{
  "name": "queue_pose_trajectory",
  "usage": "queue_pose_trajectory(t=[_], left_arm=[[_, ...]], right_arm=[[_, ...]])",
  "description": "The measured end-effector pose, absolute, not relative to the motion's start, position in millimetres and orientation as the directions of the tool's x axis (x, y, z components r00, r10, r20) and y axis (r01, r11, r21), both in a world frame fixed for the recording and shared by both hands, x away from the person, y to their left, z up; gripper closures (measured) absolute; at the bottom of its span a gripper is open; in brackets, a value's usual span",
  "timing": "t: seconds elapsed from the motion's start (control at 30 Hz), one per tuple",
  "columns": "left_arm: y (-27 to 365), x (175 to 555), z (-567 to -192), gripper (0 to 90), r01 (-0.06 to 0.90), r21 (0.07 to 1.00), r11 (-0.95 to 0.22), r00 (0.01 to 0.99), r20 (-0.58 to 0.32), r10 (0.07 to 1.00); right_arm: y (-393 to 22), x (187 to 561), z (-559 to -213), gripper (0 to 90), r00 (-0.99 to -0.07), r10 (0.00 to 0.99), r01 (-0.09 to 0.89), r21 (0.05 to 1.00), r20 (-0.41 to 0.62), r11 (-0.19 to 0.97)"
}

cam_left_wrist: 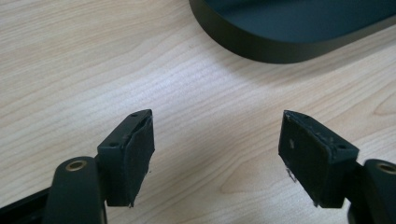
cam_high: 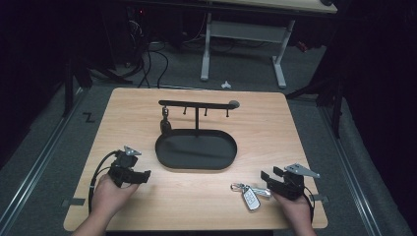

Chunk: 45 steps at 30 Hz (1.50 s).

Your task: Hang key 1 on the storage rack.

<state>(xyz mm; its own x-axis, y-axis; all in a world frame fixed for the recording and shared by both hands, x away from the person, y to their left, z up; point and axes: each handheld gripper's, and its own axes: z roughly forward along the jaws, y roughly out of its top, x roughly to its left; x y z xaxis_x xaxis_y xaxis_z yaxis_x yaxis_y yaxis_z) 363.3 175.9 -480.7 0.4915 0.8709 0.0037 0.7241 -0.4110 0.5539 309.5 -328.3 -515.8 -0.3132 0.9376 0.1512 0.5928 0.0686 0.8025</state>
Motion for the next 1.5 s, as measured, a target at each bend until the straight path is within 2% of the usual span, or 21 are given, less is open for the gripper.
queue_pose_trajectory(t=[0.13,0.43,0.57,0.73,0.9,1.13,1.17,1.5], left_arm=[[177.2,353.9,-490.1,20.6,0.706,0.584,-0.401,0.483,0.017,0.875],[177.5,337.0,-502.9,19.9,0.648,0.653,-0.392,0.502,0.020,0.864],[177.9,336.1,-503.7,18.4,0.644,0.648,-0.407,0.528,0.009,0.849],[178.8,331.2,-503.4,17.7,0.606,0.662,-0.441,0.553,0.048,0.832],[184.0,334.0,-514.3,16.8,0.615,0.664,-0.425,0.567,0.002,0.823],[186.9,332.6,-512.7,16.6,0.595,0.696,-0.402,0.562,-0.003,0.827],[189.5,333.6,-513.1,16.6,0.603,0.700,-0.383,0.558,-0.025,0.830],[189.3,332.2,-513.3,16.6,0.596,0.704,-0.386,0.574,-0.038,0.818]], right_arm=[[-326.8,307.2,-511.8,38.6,-0.335,0.933,0.581,0.809,0.134,0.093],[-310.2,299.2,-502.9,36.1,-0.401,0.911,0.586,0.791,0.096,0.174],[-304.7,298.8,-502.4,34.2,-0.399,0.912,0.595,0.783,0.091,0.183],[-301.3,296.6,-500.8,32.3,-0.374,0.923,0.604,0.779,0.088,0.171],[-296.8,293.0,-499.2,32.1,-0.362,0.931,0.582,0.791,0.041,0.191],[-293.9,294.6,-500.7,32.1,-0.380,0.924,0.586,0.783,0.036,0.210],[-291.9,295.8,-500.2,32.1,-0.396,0.918,0.591,0.772,0.026,0.233],[-282.7,298.9,-494.8,32.8,-0.434,0.901,0.622,0.721,-0.006,0.304]])
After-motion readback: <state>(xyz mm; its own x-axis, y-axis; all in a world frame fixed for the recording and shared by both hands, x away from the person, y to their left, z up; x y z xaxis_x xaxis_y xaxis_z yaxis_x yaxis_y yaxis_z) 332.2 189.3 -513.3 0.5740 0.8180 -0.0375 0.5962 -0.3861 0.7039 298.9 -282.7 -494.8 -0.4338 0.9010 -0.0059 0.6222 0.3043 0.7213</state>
